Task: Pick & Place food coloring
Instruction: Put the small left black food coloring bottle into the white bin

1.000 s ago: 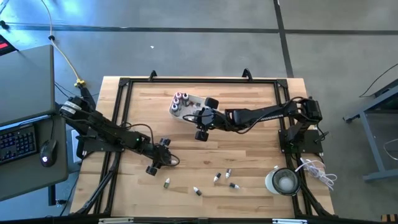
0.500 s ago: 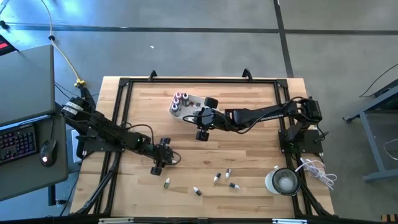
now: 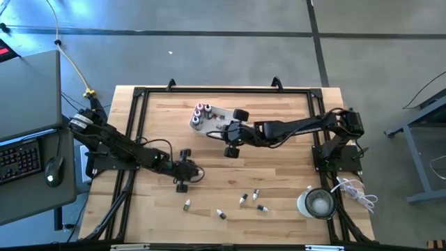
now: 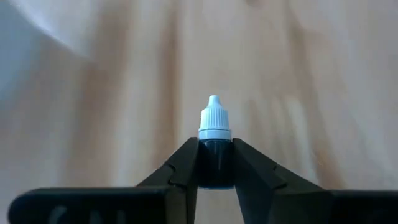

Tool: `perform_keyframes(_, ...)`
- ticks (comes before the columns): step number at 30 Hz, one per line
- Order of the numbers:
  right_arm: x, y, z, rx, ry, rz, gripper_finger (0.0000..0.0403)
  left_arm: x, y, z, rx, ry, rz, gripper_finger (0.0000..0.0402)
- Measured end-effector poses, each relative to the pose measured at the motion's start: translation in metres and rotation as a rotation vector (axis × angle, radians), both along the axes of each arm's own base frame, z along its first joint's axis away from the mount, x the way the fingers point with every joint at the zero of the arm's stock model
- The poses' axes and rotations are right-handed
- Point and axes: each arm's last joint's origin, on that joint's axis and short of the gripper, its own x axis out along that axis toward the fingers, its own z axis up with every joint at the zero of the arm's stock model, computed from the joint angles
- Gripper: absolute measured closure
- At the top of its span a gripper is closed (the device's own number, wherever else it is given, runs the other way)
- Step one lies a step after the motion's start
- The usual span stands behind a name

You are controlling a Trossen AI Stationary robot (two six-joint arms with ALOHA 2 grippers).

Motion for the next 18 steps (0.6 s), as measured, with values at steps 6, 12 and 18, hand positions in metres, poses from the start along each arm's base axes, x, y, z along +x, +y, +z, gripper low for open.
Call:
perform_keyframes(6,-0.025,-0.002,0.014,0.068,0.04,-0.149,0.0284,0.031,0.029,0.034,0.13,-0.153,0.283,0.0315)
perform_keyframes(12,-0.04,0.008,0.011,0.172,0.116,-0.215,0.0284,0.053,0.095,0.061,0.108,-0.197,0.412,0.0316)
perform_keyframes(18,-0.044,0.031,0.001,0.215,0.156,-0.197,0.0284,0.052,0.15,0.062,0.004,-0.174,0.422,0.0316)
